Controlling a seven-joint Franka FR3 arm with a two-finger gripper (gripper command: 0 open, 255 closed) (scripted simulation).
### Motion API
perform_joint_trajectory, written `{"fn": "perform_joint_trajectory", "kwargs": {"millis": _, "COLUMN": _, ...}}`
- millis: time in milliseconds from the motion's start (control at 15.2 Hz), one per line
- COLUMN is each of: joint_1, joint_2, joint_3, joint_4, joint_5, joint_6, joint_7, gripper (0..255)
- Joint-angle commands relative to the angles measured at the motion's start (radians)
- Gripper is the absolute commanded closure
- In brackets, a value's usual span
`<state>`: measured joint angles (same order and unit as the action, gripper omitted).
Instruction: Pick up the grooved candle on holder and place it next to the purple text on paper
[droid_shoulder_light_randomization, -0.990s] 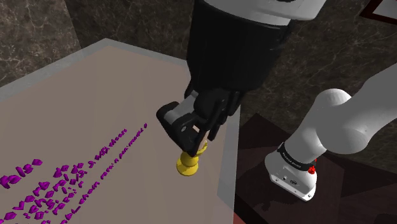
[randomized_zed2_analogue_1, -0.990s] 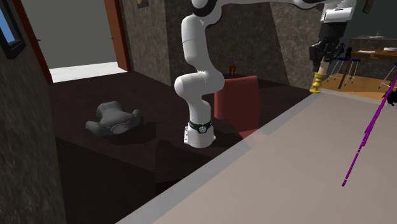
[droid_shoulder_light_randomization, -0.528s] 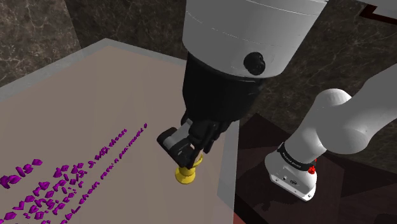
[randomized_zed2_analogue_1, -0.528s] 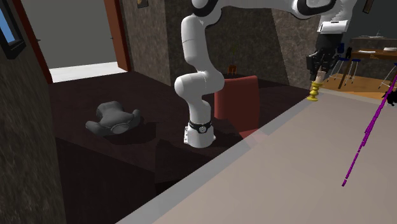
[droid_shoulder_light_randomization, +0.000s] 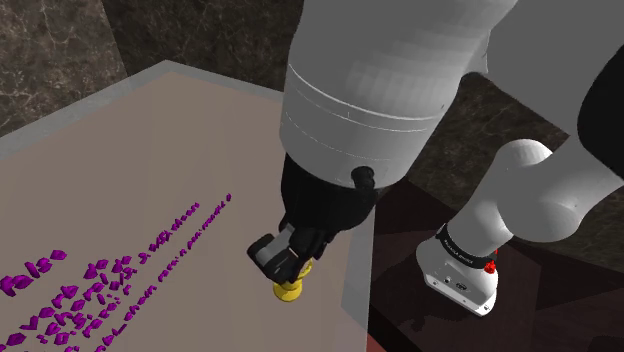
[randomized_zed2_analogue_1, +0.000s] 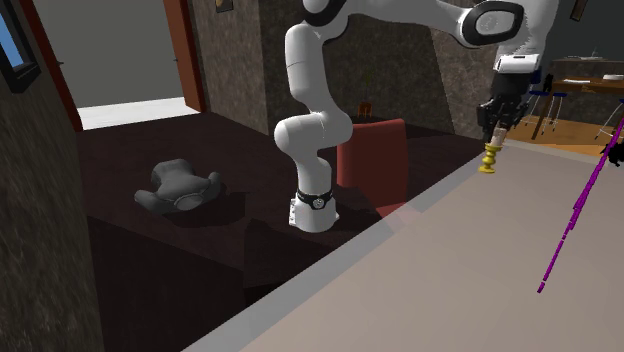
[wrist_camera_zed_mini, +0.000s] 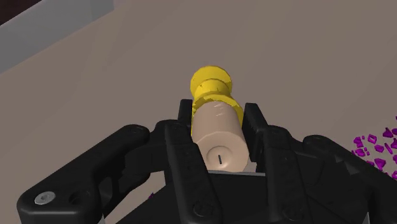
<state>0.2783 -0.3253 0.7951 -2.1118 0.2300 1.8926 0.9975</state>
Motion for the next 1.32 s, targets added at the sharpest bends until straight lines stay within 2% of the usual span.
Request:
{"fn": "perform_joint_trajectory", "kwargs": {"millis": 0, "joint_1": 0.000, "joint_2": 0.005, "joint_3": 0.007, "joint_4": -0.022, "joint_5": 0.000, "joint_6": 0.028, "joint_7": 0.001, "gripper": 255}}
{"fn": "perform_joint_trajectory", "kwargs": {"millis": 1254, "joint_1": -0.021, "joint_2": 0.118, "joint_3": 0.089, "joint_4": -0.200, "joint_5": -0.050, "joint_6": 0.299, "joint_7": 0.051, "gripper": 255}}
